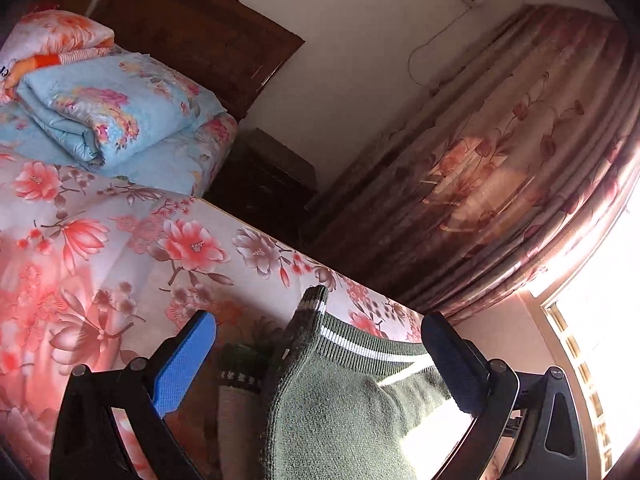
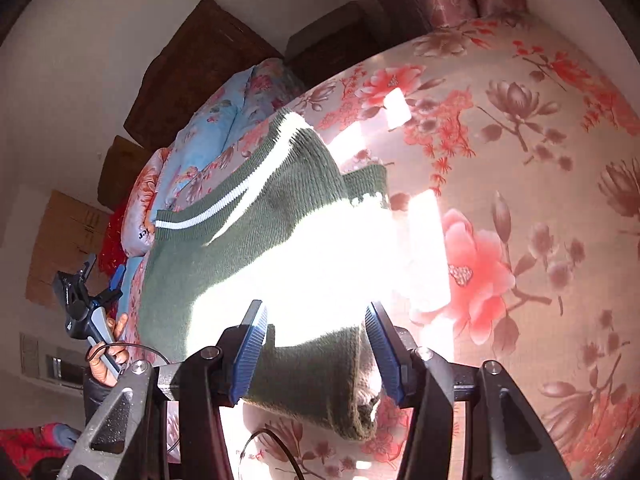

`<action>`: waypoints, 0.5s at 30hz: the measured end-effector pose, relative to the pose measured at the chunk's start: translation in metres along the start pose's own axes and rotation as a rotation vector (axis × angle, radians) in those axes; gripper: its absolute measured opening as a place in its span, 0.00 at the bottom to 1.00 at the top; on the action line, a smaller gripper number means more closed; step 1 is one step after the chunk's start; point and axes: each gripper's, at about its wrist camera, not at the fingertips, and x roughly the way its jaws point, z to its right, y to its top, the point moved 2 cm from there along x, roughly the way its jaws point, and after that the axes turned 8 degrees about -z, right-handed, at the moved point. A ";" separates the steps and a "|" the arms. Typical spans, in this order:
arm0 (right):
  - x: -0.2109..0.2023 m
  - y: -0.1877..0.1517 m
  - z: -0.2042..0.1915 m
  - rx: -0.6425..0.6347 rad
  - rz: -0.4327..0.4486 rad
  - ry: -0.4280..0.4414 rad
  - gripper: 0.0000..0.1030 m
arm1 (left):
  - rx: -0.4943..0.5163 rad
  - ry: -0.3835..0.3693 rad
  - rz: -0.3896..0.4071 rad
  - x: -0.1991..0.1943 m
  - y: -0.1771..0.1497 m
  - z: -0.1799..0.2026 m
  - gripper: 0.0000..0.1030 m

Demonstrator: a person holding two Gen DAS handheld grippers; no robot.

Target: Fold small clothes

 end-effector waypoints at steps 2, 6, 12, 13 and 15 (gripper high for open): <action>-0.001 -0.014 0.007 0.022 0.001 0.018 0.52 | 0.032 0.000 0.005 0.009 -0.003 0.003 1.00; -0.004 -0.032 0.011 0.037 -0.001 0.077 0.52 | -0.047 -0.058 -0.030 0.030 -0.005 -0.007 1.00; -0.012 -0.032 0.000 -0.072 0.009 0.085 0.52 | -0.120 -0.031 -0.049 0.033 -0.010 -0.015 1.00; -0.010 -0.031 -0.003 -0.076 0.001 0.081 0.52 | -0.113 -0.001 -0.067 0.030 -0.012 -0.015 1.00; -0.010 -0.030 -0.002 -0.077 -0.010 0.092 0.52 | -0.100 0.036 -0.093 0.017 -0.021 -0.015 1.00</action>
